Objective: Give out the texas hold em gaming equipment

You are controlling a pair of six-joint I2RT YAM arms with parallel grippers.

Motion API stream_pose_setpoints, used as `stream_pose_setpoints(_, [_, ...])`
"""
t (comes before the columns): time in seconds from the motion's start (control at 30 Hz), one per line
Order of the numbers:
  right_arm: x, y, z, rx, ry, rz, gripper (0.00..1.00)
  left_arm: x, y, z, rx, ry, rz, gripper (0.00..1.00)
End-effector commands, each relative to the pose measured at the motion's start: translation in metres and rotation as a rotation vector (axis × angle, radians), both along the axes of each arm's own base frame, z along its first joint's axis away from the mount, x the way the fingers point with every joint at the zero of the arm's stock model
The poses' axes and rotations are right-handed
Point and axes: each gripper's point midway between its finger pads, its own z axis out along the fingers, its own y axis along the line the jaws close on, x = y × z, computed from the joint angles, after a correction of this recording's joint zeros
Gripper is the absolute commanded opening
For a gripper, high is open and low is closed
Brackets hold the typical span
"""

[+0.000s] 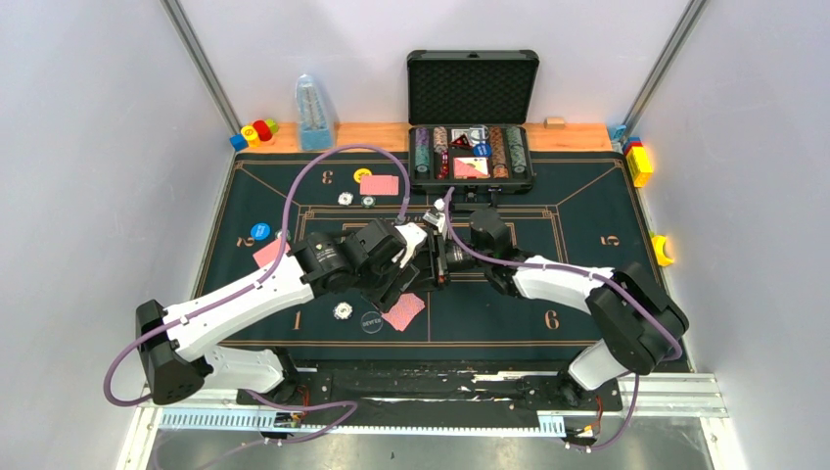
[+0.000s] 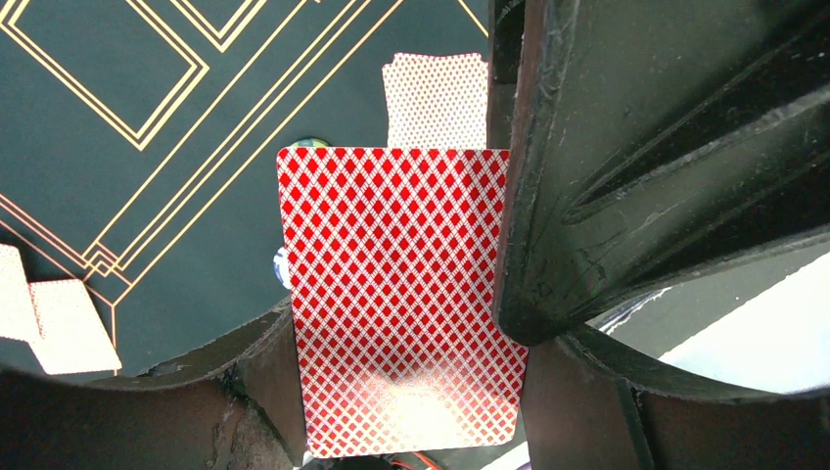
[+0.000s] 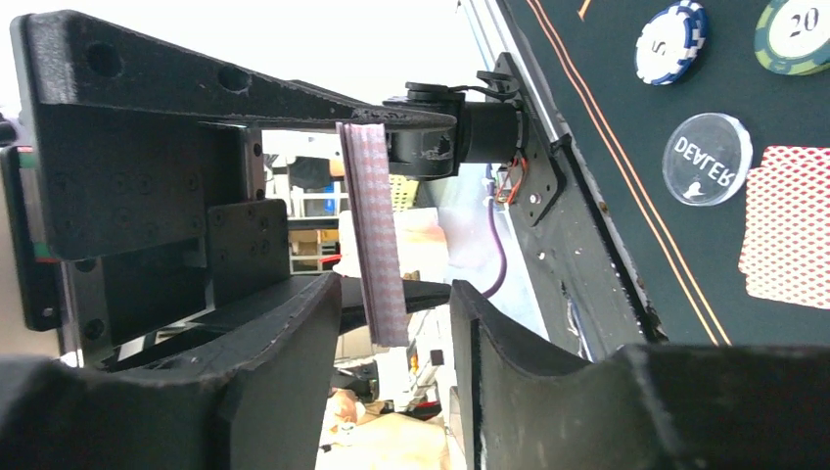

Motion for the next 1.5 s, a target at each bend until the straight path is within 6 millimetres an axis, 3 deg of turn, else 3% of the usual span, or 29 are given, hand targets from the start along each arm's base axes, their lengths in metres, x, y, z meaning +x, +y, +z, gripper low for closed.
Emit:
stream_pose_setpoints(0.0, [-0.004, 0.0, 0.022, 0.032, -0.101, 0.029, 0.5, 0.009, -0.004, 0.014, -0.026, -0.054, 0.0, 0.0])
stream_pose_setpoints(0.3, [0.004, 0.013, 0.03, 0.006, -0.183, 0.032, 0.58, 0.005, -0.01, 0.015, -0.06, -0.041, -0.03, 0.0])
stream_pose_setpoints(0.5, [0.008, 0.017, 0.02, -0.036, -0.184, 0.004, 0.54, 0.002, -0.012, 0.018, -0.084, -0.039, -0.043, 0.0])
stream_pose_setpoints(0.83, [0.022, 0.004, 0.013, -0.14, -0.242, -0.124, 0.45, 0.0, -0.009, 0.02, -0.096, -0.046, -0.043, 0.0])
stream_pose_setpoints(1.2, [0.027, -0.003, 0.023, -0.149, -0.281, -0.164, 0.39, -0.002, -0.008, 0.021, -0.104, -0.045, -0.05, 0.0])
stream_pose_setpoints(1.47, [0.025, -0.006, 0.032, -0.148, -0.312, -0.157, 0.39, -0.002, -0.007, 0.018, -0.097, -0.041, -0.047, 0.0])
